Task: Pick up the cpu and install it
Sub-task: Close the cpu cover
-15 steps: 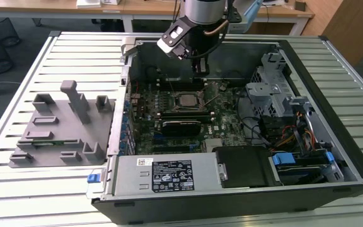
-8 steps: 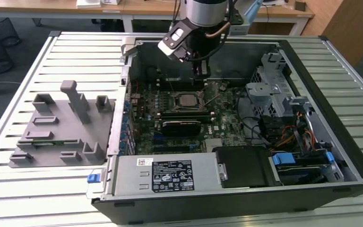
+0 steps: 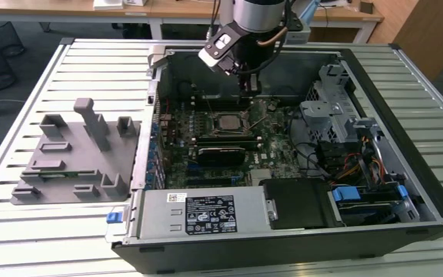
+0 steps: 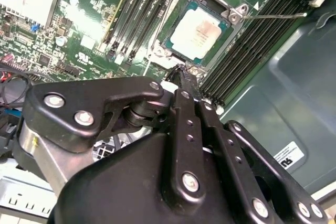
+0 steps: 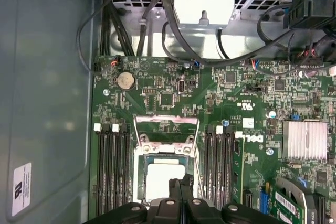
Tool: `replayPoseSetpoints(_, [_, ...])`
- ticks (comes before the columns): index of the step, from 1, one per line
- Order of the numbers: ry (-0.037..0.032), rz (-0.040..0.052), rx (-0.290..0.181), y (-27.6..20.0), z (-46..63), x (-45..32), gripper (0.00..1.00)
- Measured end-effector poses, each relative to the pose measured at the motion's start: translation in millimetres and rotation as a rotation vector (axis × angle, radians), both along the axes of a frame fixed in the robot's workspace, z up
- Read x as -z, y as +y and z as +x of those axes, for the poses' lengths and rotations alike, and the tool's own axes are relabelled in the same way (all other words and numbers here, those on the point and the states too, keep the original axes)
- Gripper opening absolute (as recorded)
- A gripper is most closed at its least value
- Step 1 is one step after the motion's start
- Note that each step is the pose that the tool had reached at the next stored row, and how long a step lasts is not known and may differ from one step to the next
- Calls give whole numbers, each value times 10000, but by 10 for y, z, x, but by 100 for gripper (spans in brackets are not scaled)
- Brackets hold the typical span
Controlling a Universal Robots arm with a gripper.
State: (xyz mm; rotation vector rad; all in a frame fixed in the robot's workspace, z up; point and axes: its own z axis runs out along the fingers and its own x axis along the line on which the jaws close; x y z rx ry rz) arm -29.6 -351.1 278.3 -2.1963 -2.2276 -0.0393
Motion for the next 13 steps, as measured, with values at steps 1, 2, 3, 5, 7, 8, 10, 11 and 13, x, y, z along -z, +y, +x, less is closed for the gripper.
replayPoseSetpoints(1, [4, 0, 0, 0, 11, 0, 11])
replayPoseSetpoints(2, [6, 0, 0, 0, 24, 1, 11])
replayPoseSetpoints(3, [8, 1, 0, 0, 42, 1, 11])
replayPoseSetpoints(5, [11, 1, 0, 0, 75, 2, 11])
replayPoseSetpoints(7, [10, 1, 0, 0, 106, 3, 11])
replayPoseSetpoints(8, [11, 1, -1, 0, 108, 3, 11])
replayPoseSetpoints(10, [11, 0, 1, 0, 108, 3, 11])
replayPoseSetpoints(11, [11, 0, 1, 0, 110, 4, 11])
replayPoseSetpoints(13, [10, 2, 0, 3, 128, 9, 11])
